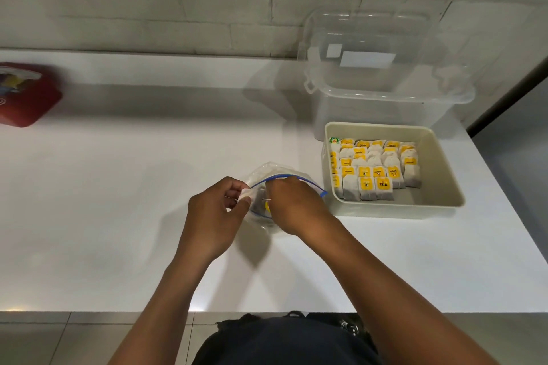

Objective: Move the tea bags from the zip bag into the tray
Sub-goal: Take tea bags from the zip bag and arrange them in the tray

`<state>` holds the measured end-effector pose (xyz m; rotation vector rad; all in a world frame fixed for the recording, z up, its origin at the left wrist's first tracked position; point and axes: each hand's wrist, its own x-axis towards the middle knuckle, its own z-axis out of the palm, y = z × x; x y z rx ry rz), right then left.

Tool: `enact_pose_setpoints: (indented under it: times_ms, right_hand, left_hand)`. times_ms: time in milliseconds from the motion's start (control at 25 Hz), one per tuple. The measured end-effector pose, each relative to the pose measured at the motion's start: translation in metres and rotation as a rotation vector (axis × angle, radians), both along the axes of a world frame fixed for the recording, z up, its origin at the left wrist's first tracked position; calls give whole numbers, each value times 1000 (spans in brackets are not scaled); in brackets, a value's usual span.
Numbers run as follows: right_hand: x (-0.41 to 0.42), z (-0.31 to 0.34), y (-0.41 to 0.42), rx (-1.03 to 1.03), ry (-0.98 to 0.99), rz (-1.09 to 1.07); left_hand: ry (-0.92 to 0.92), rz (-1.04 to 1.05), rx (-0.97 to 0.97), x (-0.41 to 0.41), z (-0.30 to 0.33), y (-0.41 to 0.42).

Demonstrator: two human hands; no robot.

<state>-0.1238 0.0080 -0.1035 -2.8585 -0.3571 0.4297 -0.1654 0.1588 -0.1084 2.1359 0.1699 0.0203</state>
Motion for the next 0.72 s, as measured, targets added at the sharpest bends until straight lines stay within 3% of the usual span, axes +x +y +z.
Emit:
enact_pose_setpoints:
  times_ms: [160, 440, 720]
  right_hand:
    - [-16, 10, -11, 109, -224, -7]
    - [-6, 17, -42, 860, 89, -434]
    - [-10, 27, -47, 1148, 275, -424]
  left_hand:
    - [-18, -17, 49, 3, 3, 1]
    - [19, 28, 19, 3, 11, 1]
    - [-73, -115, 93, 2, 19, -7]
